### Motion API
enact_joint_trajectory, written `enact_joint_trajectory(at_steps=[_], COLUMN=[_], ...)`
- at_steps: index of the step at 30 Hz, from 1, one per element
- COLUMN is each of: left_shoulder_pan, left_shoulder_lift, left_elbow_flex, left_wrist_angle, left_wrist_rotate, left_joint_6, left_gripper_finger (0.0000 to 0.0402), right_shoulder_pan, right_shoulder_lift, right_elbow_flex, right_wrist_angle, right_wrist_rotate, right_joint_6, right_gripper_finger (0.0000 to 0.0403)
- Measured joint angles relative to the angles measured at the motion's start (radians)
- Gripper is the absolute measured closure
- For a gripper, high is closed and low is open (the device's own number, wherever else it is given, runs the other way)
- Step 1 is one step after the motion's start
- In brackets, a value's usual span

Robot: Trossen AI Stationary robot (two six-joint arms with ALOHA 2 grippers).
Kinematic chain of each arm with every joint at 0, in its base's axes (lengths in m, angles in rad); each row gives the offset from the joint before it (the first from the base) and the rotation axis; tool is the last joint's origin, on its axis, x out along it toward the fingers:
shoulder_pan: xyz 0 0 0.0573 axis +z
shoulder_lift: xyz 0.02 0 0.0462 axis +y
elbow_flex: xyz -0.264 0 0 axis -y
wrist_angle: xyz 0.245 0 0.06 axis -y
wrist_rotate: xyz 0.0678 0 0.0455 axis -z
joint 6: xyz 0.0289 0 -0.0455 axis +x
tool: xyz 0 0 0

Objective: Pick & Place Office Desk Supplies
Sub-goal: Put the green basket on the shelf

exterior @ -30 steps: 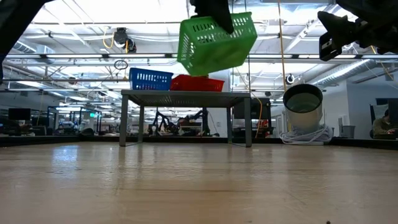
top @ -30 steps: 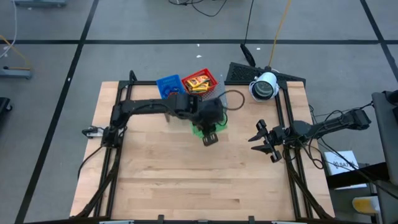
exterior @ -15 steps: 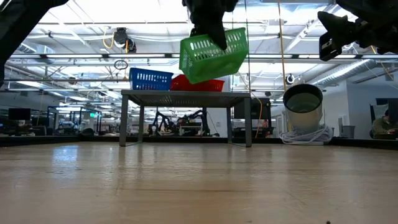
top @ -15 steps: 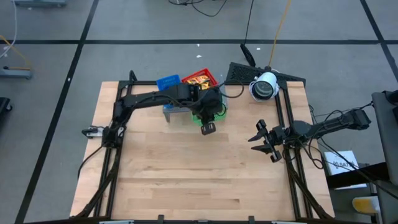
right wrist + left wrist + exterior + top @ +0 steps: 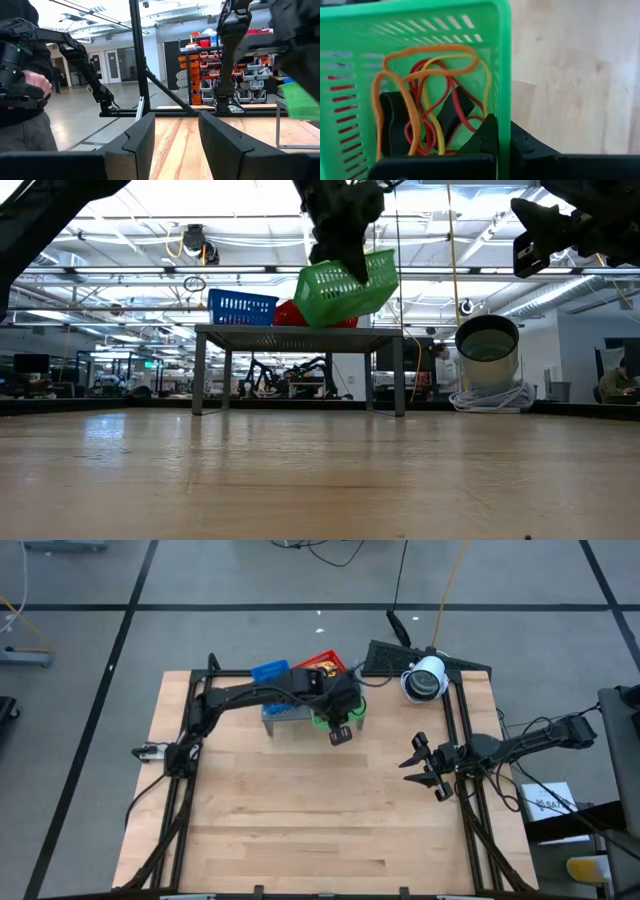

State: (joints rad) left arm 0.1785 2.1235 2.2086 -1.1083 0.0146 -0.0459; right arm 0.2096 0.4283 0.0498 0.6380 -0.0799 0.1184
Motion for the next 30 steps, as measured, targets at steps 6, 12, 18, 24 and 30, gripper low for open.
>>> enact_joint_trajectory(at_steps=[6, 12, 18, 24, 30], left_shoulder_pan=[0.017, 0.020, 0.019, 0.022, 0.026], left_shoulder_lift=[0.016, 0.014, 0.015, 0.015, 0.015], left_elbow_flex=[0.001, 0.000, 0.000, 0.000, 0.000], left_wrist_angle=[0.022, 0.022, 0.018, 0.000, -0.014], left_wrist_rotate=[0.002, 0.003, 0.002, -0.014, -0.043], left_joint_6=[0.025, 0.026, 0.037, 0.037, 0.036], left_gripper_finger=[0.0400, 0.0399, 0.0396, 0.0396, 0.0398], right_shoulder_pan=[0.000, 0.000, 0.000, 0.000, 0.000], right_shoulder_lift=[0.000, 0.000, 0.000, 0.000, 0.000], right_elbow_flex=[0.000, 0.000, 0.000, 0.000, 0.000], right_wrist_angle=[0.000, 0.000, 0.000, 0.000, 0.000], right_wrist_rotate=[0.000, 0.000, 0.000, 0.000, 0.000], right_joint_6=[0.000, 0.000, 0.000, 0.000, 0.000], right_gripper_finger=[0.0261, 0.0261, 0.0261, 0.0261, 0.0261])
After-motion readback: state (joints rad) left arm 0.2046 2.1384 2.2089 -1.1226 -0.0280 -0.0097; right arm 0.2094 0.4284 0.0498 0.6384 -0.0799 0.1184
